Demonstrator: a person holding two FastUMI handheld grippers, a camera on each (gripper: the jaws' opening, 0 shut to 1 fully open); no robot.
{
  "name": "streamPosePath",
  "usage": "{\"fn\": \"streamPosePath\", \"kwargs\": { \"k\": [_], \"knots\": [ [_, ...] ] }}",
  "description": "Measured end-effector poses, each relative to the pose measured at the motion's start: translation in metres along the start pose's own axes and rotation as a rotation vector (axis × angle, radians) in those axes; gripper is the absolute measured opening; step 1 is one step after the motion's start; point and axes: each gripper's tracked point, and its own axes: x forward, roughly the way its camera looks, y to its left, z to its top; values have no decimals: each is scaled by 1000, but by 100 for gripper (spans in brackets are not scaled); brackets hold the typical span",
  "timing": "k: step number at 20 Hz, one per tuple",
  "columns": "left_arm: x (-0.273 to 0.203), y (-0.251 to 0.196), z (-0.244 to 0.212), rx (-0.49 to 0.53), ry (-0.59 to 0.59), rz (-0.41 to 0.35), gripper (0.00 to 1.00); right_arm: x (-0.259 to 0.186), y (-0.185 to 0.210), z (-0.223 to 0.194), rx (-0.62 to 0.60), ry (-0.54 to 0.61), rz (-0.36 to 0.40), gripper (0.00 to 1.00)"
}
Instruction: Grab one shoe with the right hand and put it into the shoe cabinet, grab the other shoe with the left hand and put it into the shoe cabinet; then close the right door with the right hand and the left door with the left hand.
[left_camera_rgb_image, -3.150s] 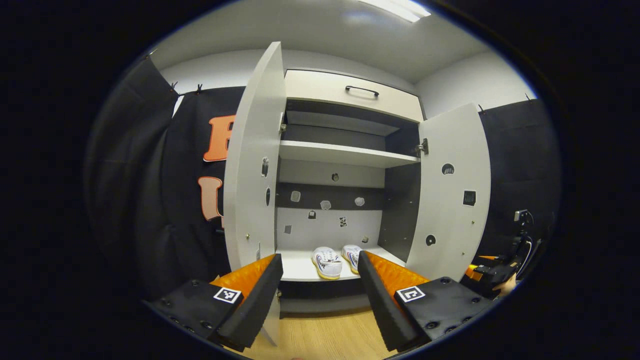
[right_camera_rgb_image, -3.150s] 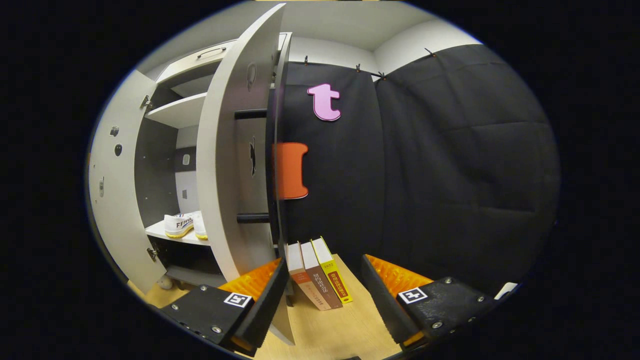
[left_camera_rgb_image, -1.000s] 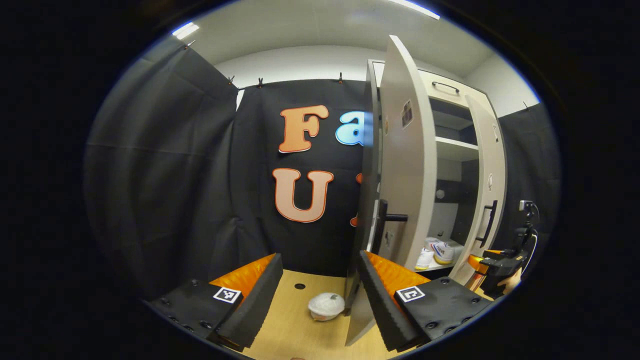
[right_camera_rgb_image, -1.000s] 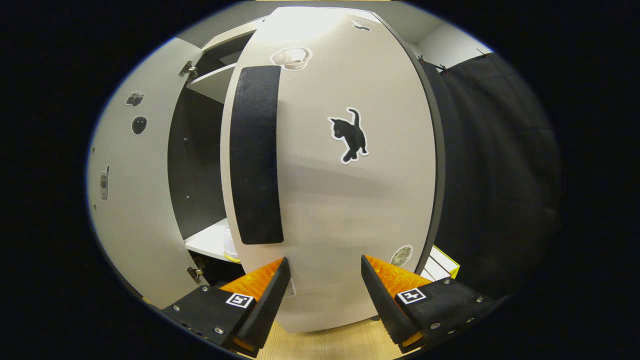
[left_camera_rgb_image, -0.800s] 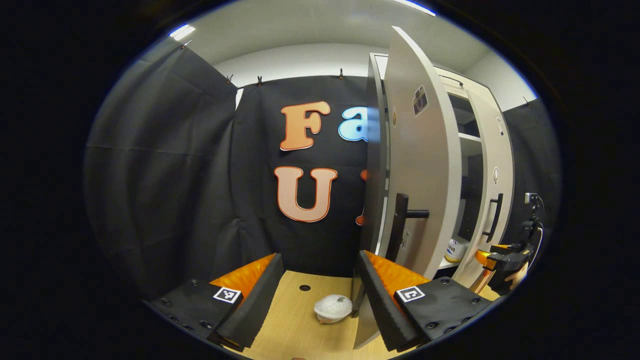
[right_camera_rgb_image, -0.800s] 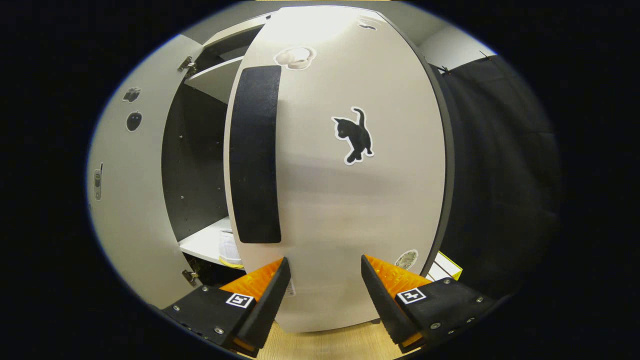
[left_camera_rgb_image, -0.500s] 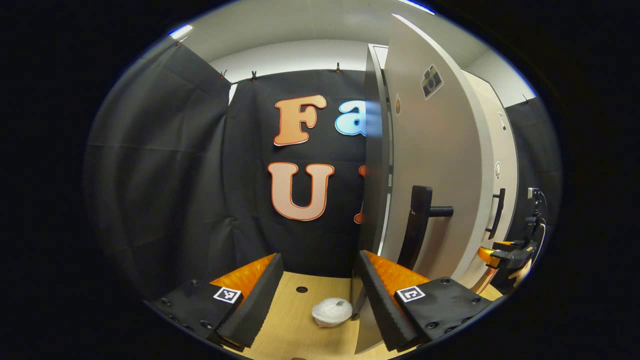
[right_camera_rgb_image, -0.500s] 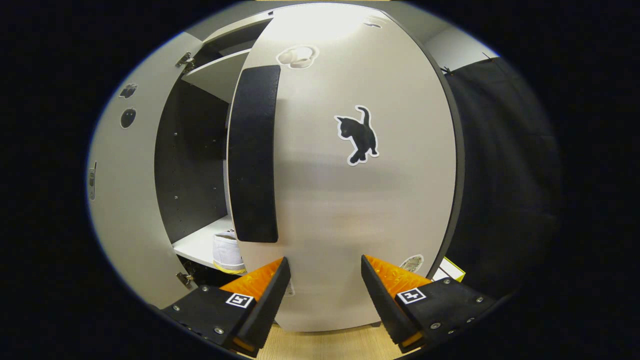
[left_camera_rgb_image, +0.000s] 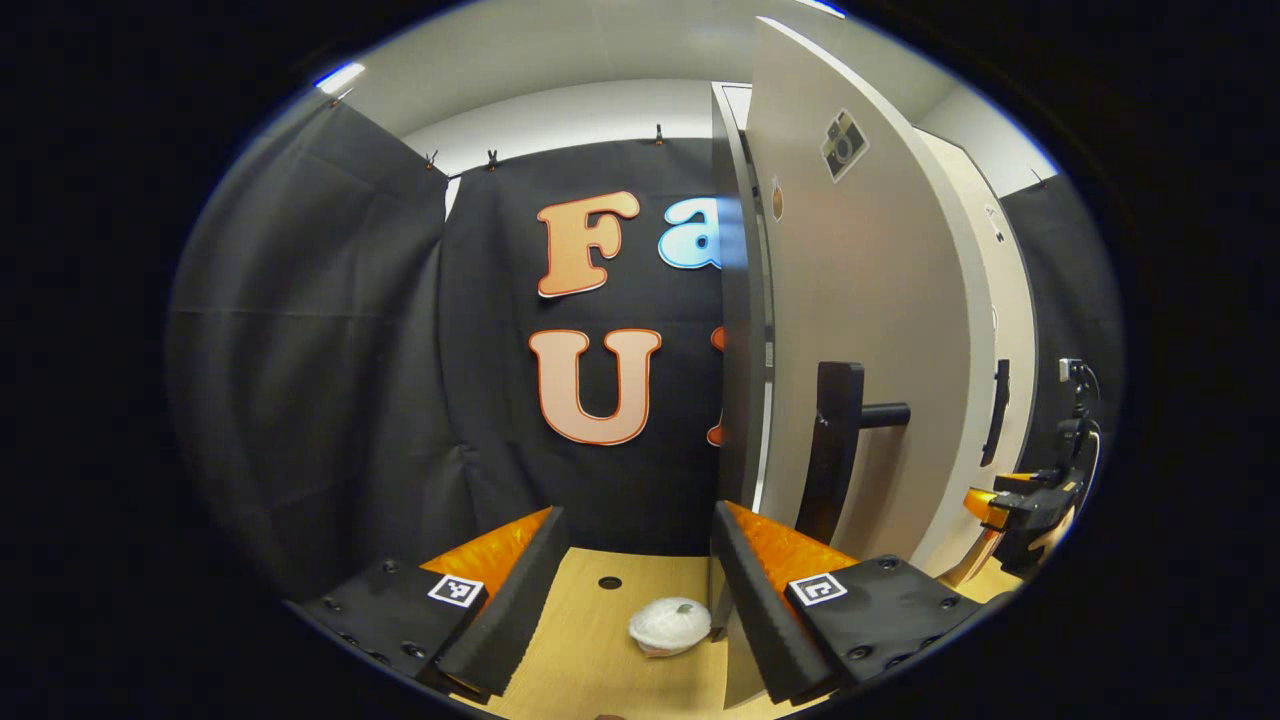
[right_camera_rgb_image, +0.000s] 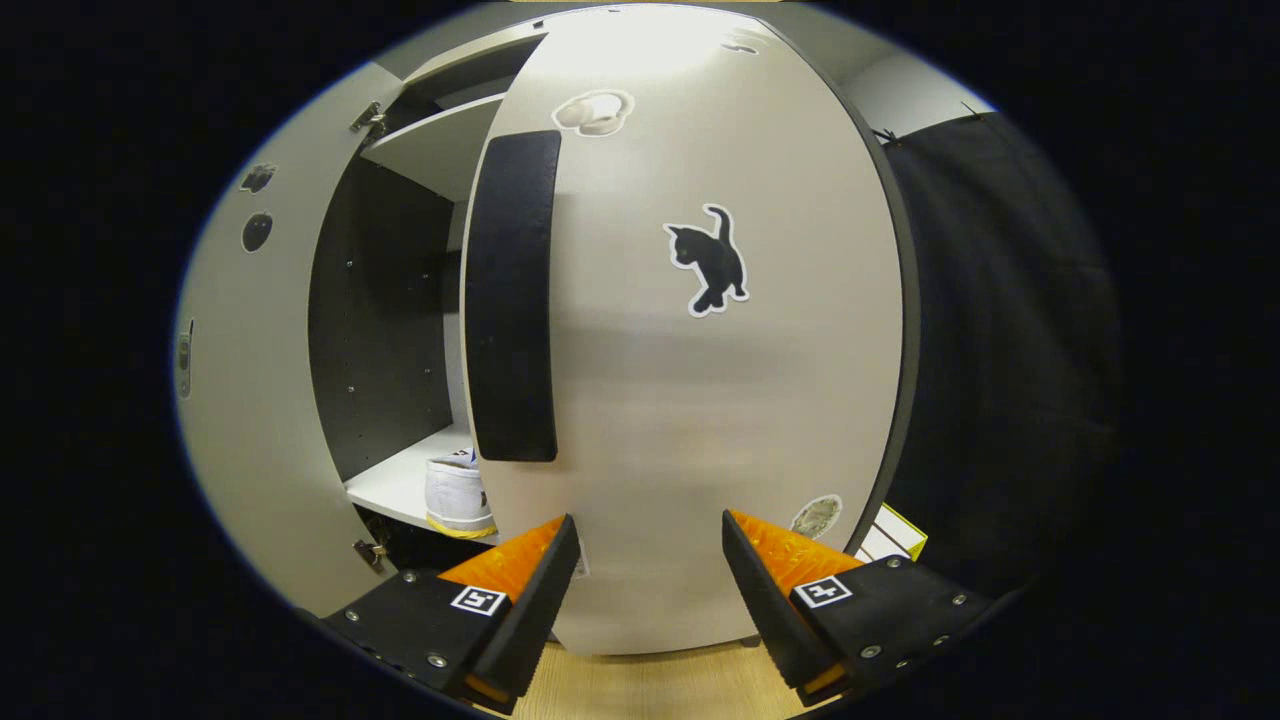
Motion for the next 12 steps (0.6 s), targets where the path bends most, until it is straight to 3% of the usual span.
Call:
{"fn": "streamPosePath", "kwargs": {
  "k": [4, 8, 9, 12],
  "knots": [
    [-7, -20, -2, -31, 10, -39, 99, -21, -11, 1, -8, -9, -8, 89],
    [-11, -52, -2, -18, 7, -97, 99, -43, -24, 11, -13, -34, -21, 89],
    [-8, -59, -1, -15, 5, -110, 93, -47, -27, 12, -13, -37, -23, 89],
    [-9, -83, 0, -7, 5, -144, 92, -64, -35, 18, -11, -50, -25, 89]
  ]
}}
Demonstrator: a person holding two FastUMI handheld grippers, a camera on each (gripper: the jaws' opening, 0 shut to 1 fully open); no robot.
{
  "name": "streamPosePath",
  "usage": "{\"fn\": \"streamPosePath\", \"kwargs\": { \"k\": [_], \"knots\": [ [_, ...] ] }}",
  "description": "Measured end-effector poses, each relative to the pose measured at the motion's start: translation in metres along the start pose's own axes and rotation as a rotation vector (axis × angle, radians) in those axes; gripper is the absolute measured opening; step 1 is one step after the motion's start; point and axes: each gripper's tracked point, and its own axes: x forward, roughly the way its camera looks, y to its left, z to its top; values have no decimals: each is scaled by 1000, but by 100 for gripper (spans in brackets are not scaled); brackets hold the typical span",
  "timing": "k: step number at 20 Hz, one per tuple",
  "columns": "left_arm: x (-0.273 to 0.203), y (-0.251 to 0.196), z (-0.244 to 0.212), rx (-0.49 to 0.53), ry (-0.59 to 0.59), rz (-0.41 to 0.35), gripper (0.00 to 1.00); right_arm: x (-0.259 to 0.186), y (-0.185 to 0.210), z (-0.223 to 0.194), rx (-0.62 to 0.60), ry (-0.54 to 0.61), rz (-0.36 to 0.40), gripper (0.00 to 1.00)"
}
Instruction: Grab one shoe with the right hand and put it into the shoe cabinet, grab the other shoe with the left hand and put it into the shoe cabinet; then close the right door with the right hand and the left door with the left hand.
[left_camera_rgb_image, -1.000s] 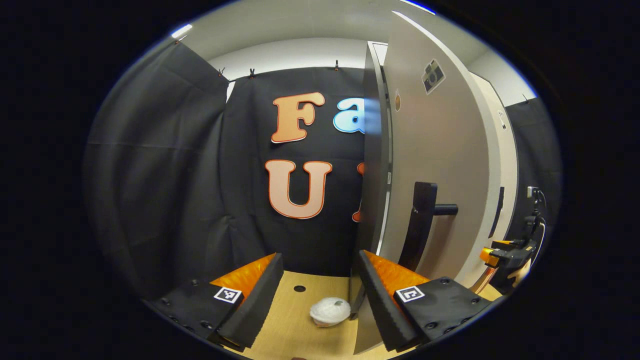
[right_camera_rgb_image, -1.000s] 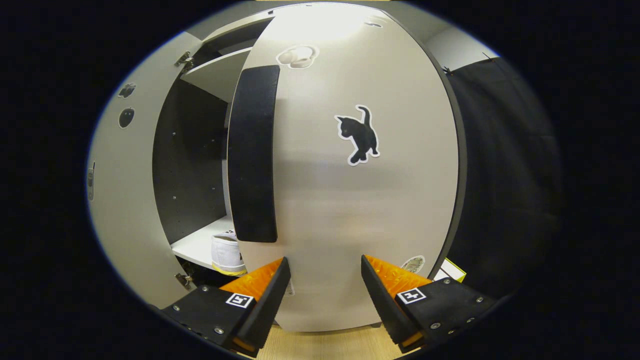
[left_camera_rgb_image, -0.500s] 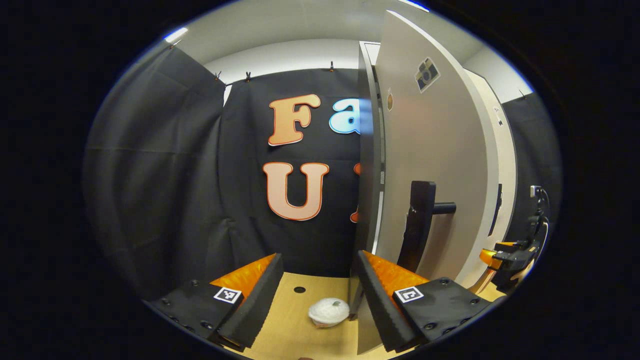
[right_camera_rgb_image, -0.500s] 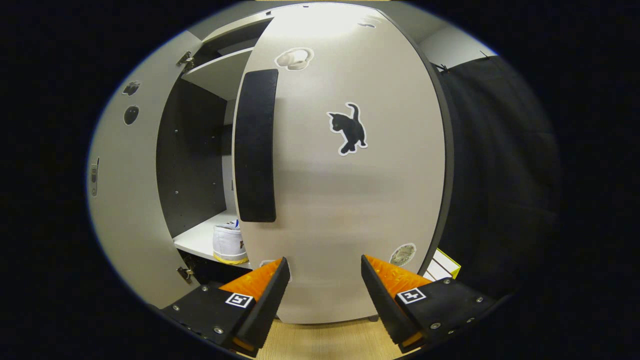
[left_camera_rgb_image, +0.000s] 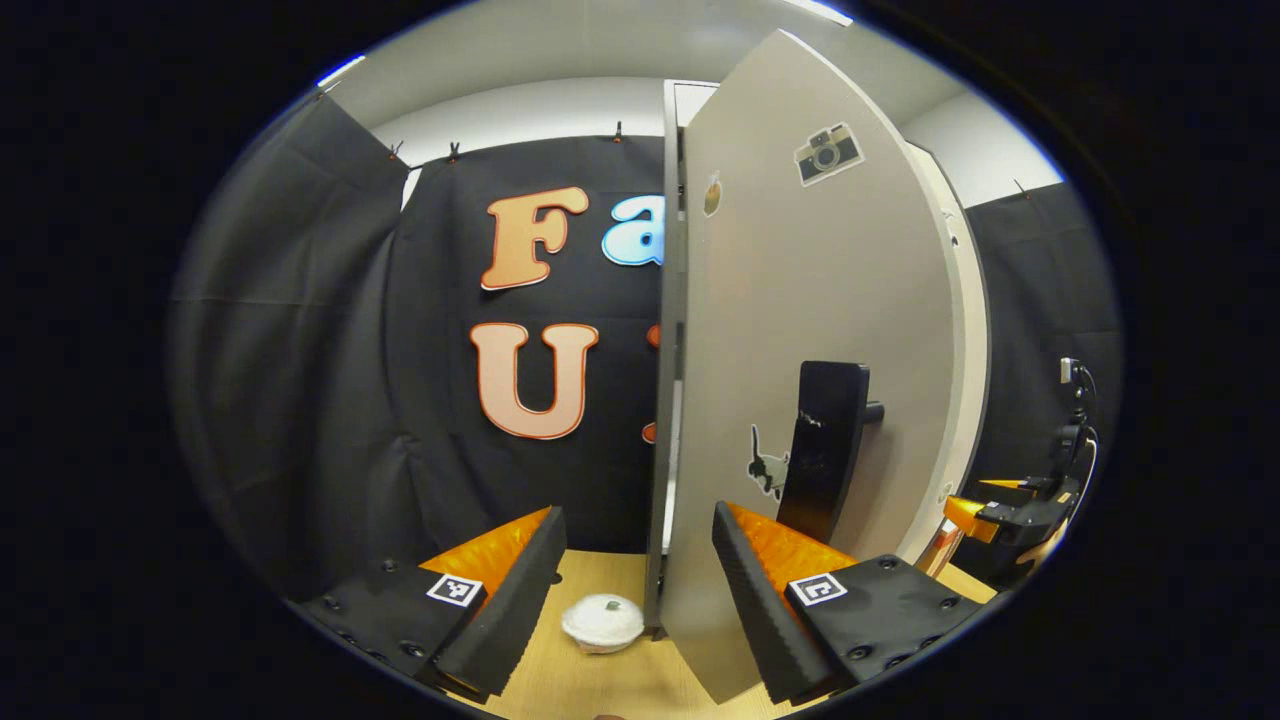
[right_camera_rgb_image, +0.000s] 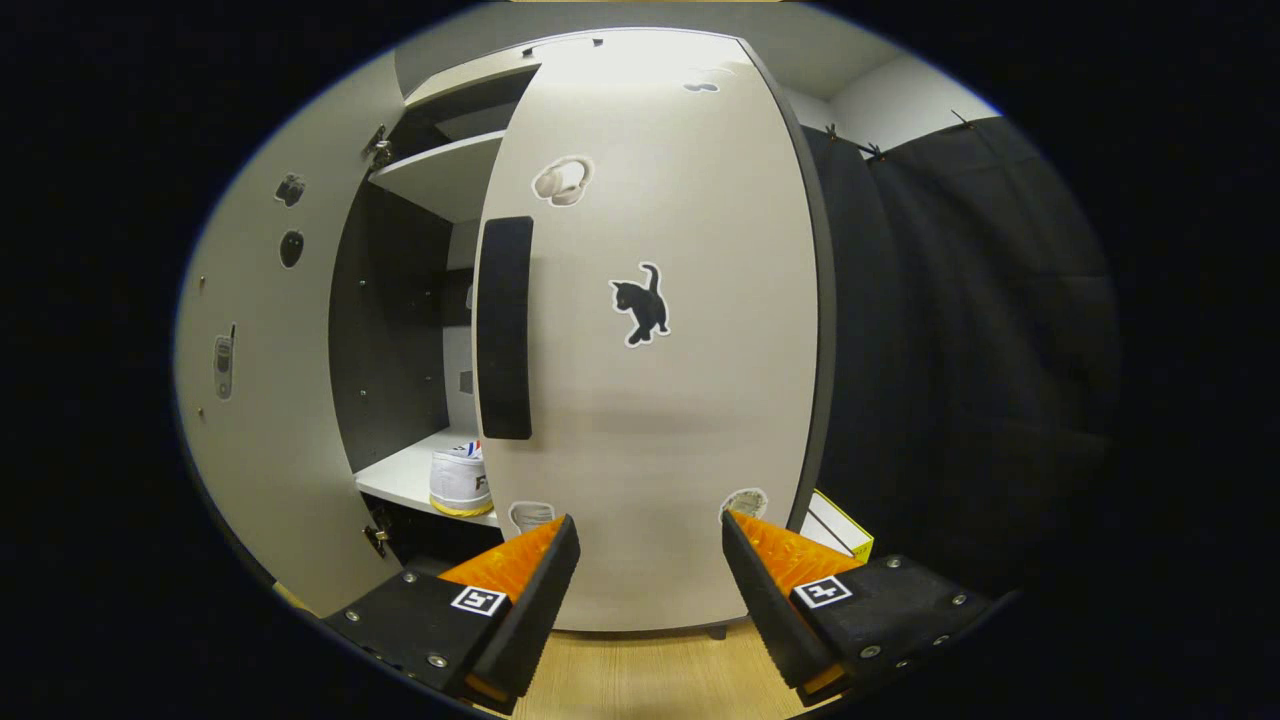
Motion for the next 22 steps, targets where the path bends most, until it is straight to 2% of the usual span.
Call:
{"fn": "streamPosePath", "kwargs": {
  "k": [4, 5, 7, 8, 9, 11, 12, 14, 17, 22],
  "knots": [
    [6, -27, 0, 5, 0, -26, 92, -20, -13, 8, 9, -14, -6, 89],
    [9, -35, 0, 8, -2, -34, 96, -24, -16, 9, 10, -17, -8, 89],
    [14, -49, -3, 29, 5, -45, 96, -31, -22, 12, 11, -22, -11, 89],
    [17, -59, -4, 32, 8, -54, 92, -34, -25, 12, 10, -25, -14, 89],
    [22, -67, -7, 31, 9, -68, 96, -37, -29, 13, 9, -28, -18, 89],
    [31, -87, -9, 22, 14, -112, 94, -42, -36, 14, 9, -32, -25, 89],
    [37, -94, -7, 23, 10, -118, 97, -44, -40, 14, 8, -34, -30, 89],
    [49, -102, -4, 43, 2, -115, 99, -49, -48, 13, 5, -33, -41, 89],
    [69, -116, -7, 48, 7, -136, 95, -56, -60, 12, 3, -32, -58, 89],
    [93, -122, -18, 44, 32, -138, 95, -65, -73, 15, -1, -41, -76, 89]
  ]
}}
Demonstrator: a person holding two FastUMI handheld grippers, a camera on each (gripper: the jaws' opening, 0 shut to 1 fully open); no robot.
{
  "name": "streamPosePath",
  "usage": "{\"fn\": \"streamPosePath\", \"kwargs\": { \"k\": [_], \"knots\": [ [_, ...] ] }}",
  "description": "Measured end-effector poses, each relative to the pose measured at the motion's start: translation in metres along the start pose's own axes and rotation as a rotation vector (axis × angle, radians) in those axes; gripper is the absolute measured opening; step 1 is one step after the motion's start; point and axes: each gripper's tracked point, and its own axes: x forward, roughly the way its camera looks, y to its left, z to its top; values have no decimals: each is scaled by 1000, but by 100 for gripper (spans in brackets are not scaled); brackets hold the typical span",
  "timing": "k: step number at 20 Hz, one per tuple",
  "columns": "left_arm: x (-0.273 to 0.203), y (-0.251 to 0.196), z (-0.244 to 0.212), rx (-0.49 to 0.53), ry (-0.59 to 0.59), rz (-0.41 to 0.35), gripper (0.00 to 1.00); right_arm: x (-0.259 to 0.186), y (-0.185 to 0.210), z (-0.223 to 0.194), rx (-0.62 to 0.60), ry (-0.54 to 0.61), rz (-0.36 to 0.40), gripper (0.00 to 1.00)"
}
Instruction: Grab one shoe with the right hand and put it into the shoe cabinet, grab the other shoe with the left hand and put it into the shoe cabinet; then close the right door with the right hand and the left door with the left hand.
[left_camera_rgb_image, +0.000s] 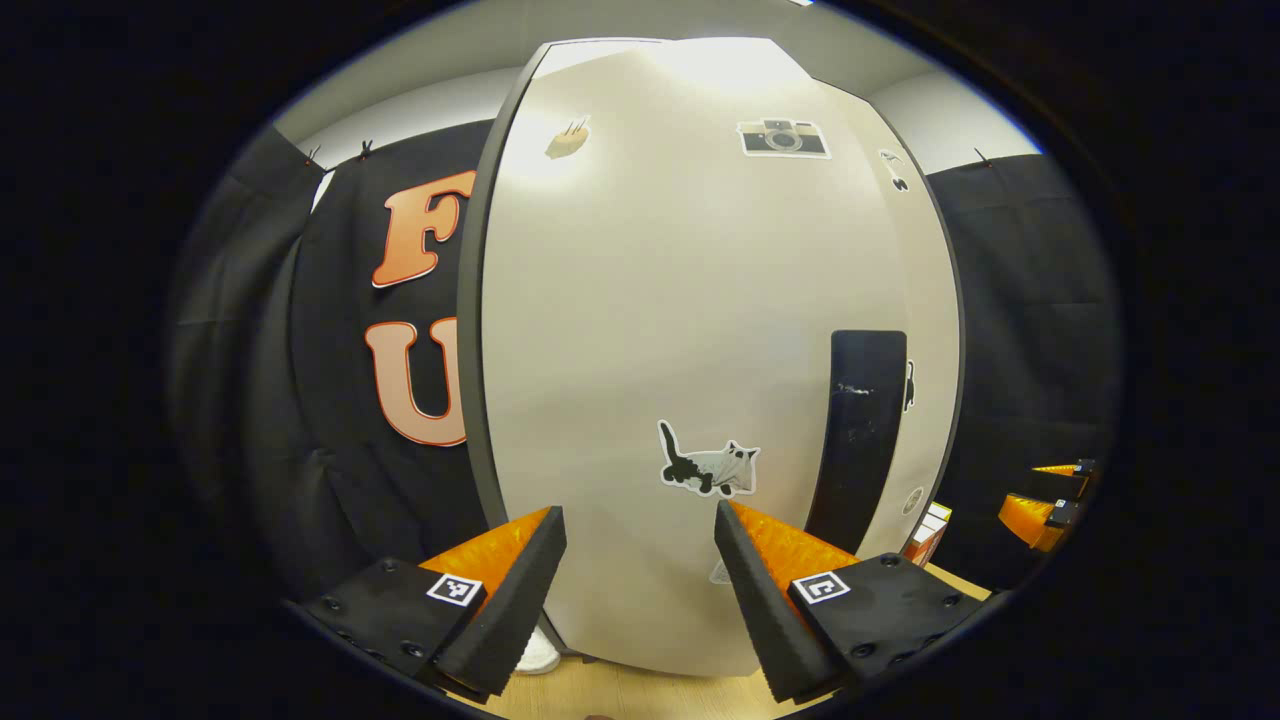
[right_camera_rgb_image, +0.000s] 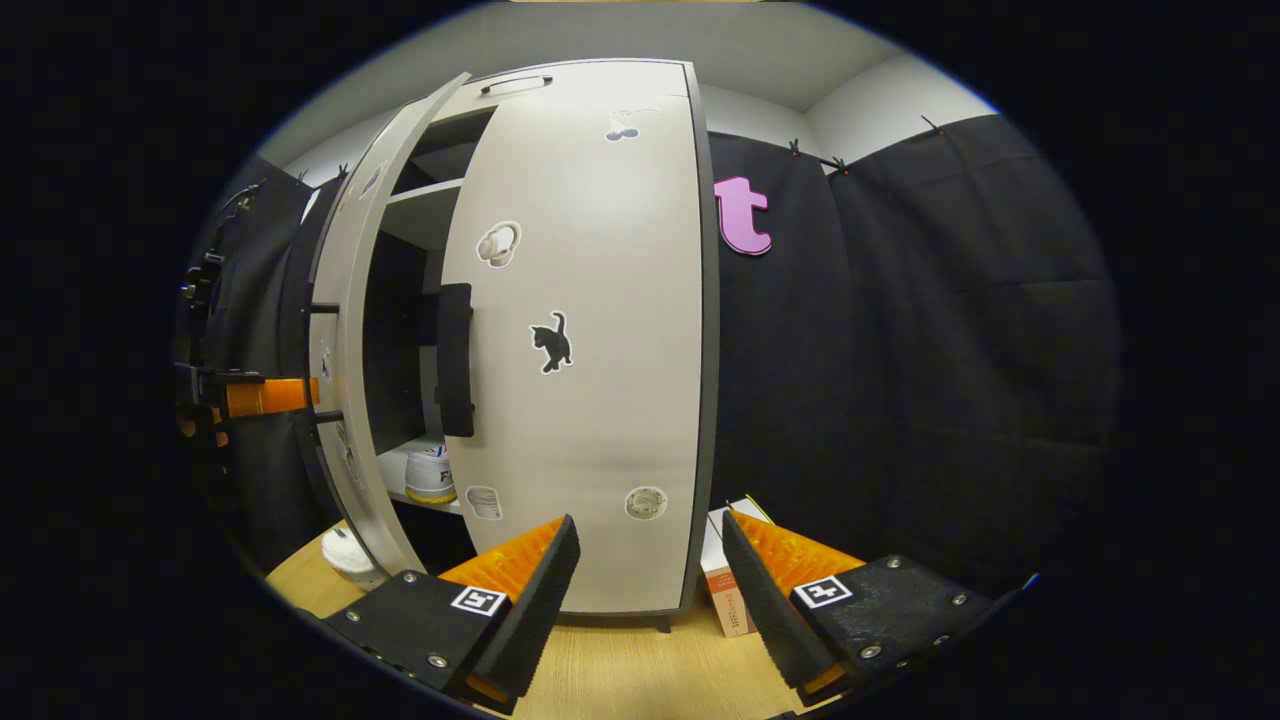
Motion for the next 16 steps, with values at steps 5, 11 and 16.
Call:
{"fn": "streamPosePath", "kwargs": {
  "k": [5, 11, 16],
  "knots": [
    [16, -1, -6, -11, 1, 6, 97, -7, -8, 6, 8, -7, -6, 89],
    [31, -5, -4, 38, -6, 44, 94, -13, -20, 17, 19, -7, -21, 89],
    [40, -3, -1, 53, -9, 69, 97, -16, -25, 35, 6, -21, -25, 89]
  ]
}}
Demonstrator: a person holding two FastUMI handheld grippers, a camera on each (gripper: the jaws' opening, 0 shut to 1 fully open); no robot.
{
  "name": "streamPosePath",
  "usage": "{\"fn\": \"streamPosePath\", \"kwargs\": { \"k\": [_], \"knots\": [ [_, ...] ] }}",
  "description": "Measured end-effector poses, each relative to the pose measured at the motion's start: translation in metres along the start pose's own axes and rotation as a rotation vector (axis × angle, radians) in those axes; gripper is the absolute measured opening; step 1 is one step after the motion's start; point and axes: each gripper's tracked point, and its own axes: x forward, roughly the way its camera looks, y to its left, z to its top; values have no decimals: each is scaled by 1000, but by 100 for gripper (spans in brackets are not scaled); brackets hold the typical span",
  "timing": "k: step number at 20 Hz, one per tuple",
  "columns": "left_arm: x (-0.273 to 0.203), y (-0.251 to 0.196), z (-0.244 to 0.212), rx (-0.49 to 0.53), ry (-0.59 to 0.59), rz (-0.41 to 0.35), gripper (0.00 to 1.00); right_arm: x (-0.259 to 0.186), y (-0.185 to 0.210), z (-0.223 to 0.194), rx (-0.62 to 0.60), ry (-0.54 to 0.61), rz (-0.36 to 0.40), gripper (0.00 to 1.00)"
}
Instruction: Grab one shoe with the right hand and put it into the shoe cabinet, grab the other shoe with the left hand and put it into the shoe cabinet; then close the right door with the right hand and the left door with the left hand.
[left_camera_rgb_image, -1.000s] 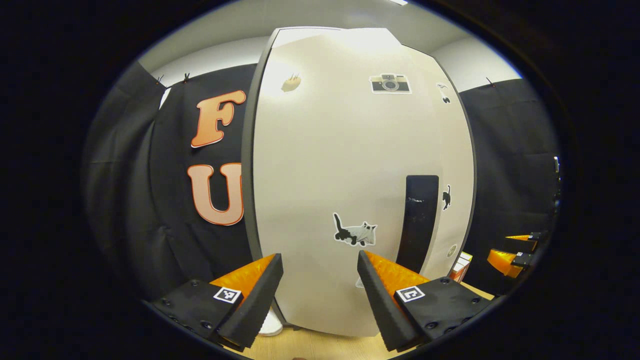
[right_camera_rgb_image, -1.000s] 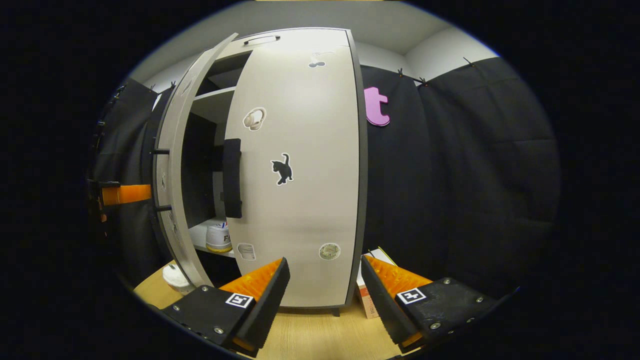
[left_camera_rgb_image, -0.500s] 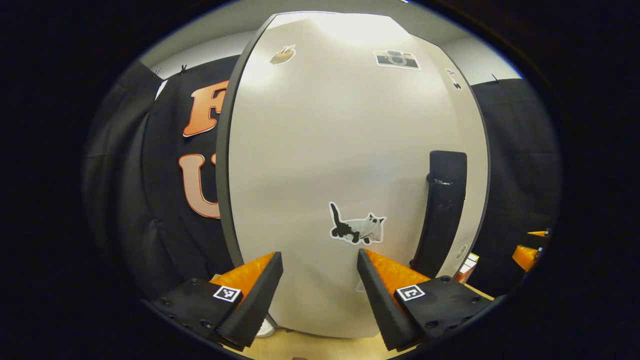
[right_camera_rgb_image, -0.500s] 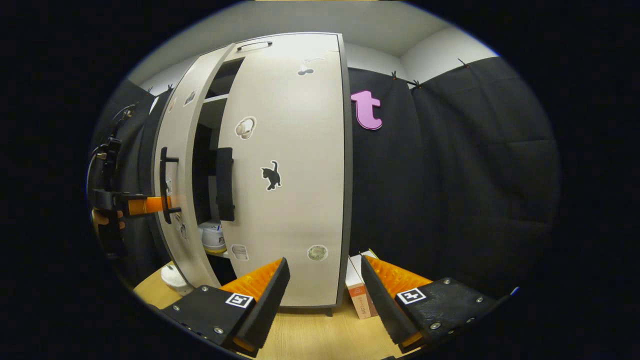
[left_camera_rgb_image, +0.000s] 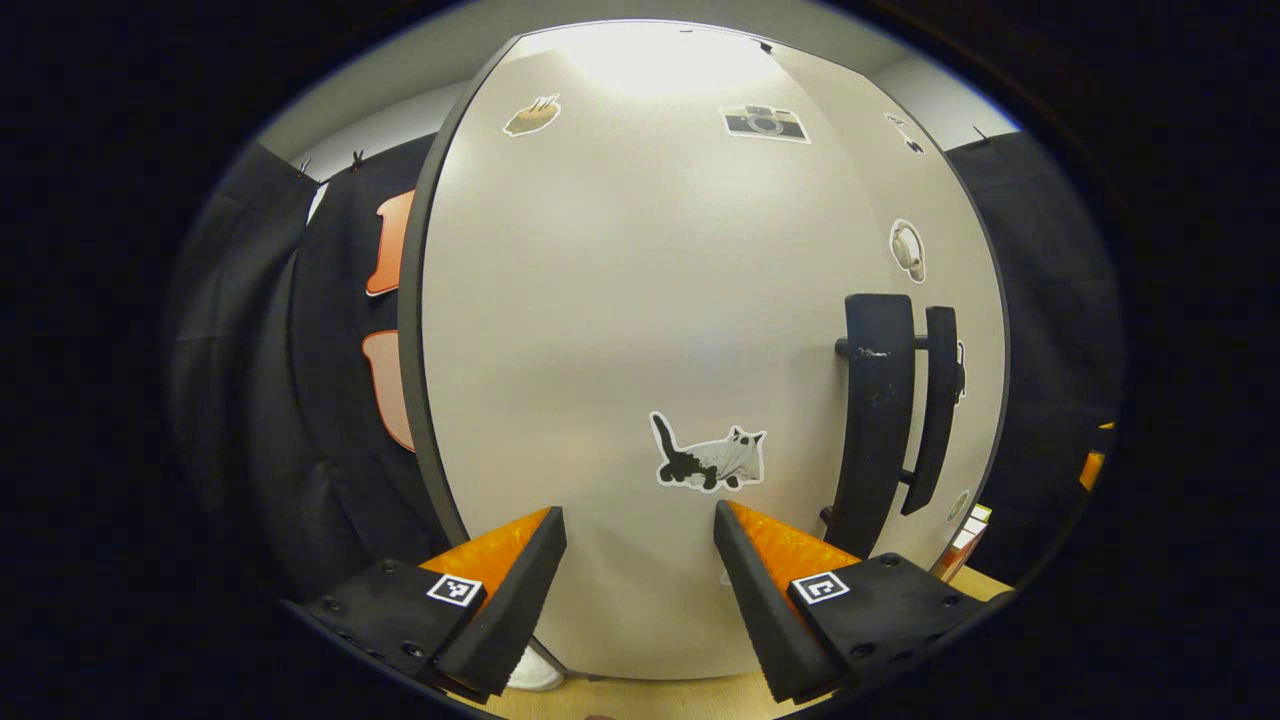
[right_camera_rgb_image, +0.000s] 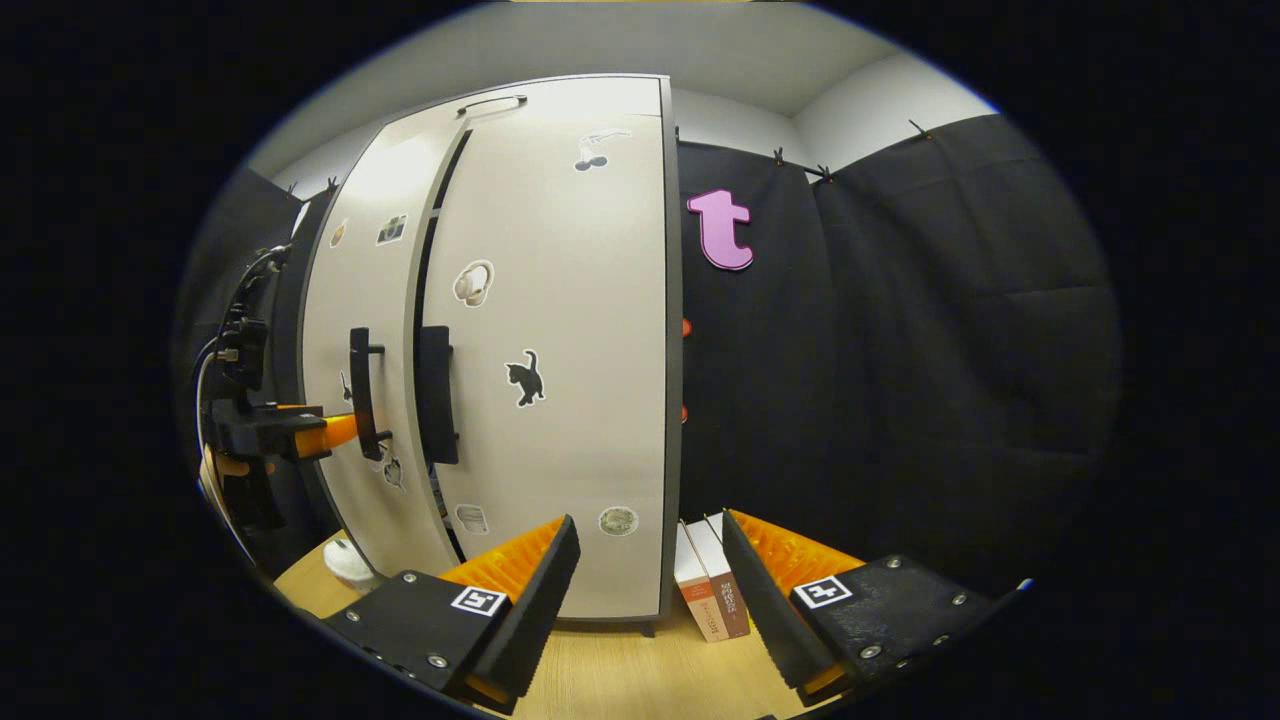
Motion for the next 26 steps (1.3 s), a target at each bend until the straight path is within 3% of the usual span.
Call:
{"fn": "streamPosePath", "kwargs": {
  "k": [8, 17, 22, 26],
  "knots": [
    [-3, -2, 5, -14, 32, 31, 97, -3, 1, 60, 3, -35, 34, 89],
    [-104, 22, 65, -60, -31, 65, 96, -32, 4, 118, 2, -99, 86, 89],
    [-159, 30, 96, -81, -77, 81, 96, -43, -1, 125, 18, -106, 119, 89],
    [-186, 46, 109, -76, -111, 137, 96, -47, -8, 132, 14, -120, 124, 89]
  ]
}}
